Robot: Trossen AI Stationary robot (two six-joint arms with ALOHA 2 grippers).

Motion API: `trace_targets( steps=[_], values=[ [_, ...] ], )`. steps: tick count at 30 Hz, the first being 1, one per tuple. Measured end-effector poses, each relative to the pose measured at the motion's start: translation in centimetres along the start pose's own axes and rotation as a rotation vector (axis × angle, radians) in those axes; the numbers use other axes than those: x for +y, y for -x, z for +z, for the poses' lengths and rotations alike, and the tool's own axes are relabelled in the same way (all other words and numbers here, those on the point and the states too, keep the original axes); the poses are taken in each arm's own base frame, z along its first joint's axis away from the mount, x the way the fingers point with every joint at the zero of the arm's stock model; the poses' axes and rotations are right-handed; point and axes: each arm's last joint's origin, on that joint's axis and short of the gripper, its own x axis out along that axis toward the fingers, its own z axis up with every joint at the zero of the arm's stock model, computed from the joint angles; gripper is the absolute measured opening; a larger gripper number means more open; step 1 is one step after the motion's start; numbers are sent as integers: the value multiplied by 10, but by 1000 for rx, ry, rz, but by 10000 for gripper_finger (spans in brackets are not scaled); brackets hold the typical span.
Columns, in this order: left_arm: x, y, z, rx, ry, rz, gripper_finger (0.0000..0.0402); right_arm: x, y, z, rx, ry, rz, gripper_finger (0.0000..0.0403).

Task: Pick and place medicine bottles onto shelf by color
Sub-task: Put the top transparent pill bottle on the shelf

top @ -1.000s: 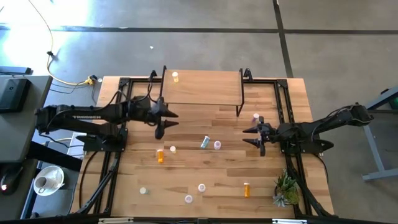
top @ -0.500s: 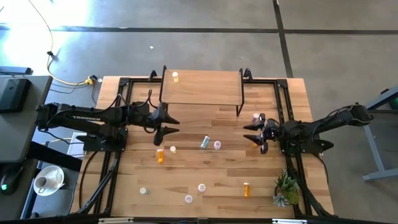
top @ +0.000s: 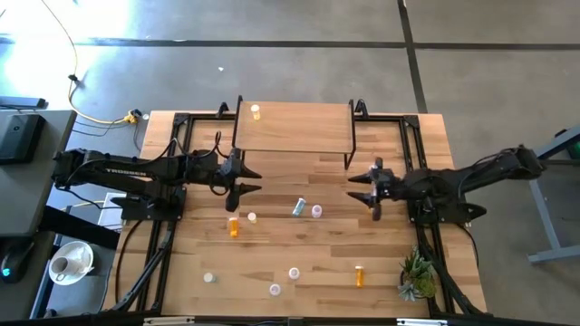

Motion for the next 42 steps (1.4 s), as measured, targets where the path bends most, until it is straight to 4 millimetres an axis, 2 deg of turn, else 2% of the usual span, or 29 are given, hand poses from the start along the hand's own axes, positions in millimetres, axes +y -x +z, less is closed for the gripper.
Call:
trace_targets(
  steps=[4, 9, 18, 27, 34, 42],
  values=[
    [0, 0, -1, 11, 1, 1, 156, 5, -11, 11, 78, 28, -19, 218],
    [0, 0, -2, 25, 6, 2, 156, 11, -28, 8, 168, 61, -26, 239],
    [0, 0, -4, 42, 57, 4, 156, 19, -58, -23, 324, 84, -15, 243],
    [1, 0, -4, 43, 54, 9, 156, 28, -91, -50, 346, 109, 15, 243],
    [1, 0, -4, 42, 46, 11, 156, 32, -109, -70, 349, 111, 9, 243],
    [1, 0, -4, 42, 29, 21, 156, 31, -120, -90, 382, 114, -28, 243]
  ],
)
